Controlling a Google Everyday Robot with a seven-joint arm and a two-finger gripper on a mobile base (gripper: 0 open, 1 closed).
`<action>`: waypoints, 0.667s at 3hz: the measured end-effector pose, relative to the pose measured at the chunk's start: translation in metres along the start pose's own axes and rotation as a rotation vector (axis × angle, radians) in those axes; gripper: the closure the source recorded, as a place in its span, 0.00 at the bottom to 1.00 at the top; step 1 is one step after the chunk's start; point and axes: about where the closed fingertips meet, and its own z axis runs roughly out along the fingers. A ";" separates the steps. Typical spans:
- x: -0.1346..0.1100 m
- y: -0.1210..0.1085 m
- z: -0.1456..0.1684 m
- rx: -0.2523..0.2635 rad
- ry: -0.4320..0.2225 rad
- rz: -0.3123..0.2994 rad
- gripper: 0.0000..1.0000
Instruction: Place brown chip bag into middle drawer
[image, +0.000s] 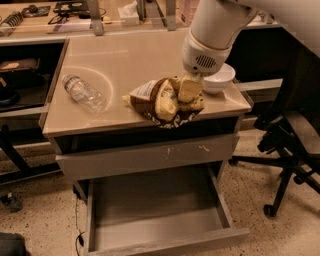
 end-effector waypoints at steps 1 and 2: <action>0.011 0.027 -0.011 -0.002 0.019 0.039 1.00; 0.023 0.061 -0.019 -0.021 0.025 0.085 1.00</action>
Offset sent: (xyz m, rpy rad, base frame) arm -0.1100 -0.0275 -0.0043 -0.0038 0.0935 -0.1305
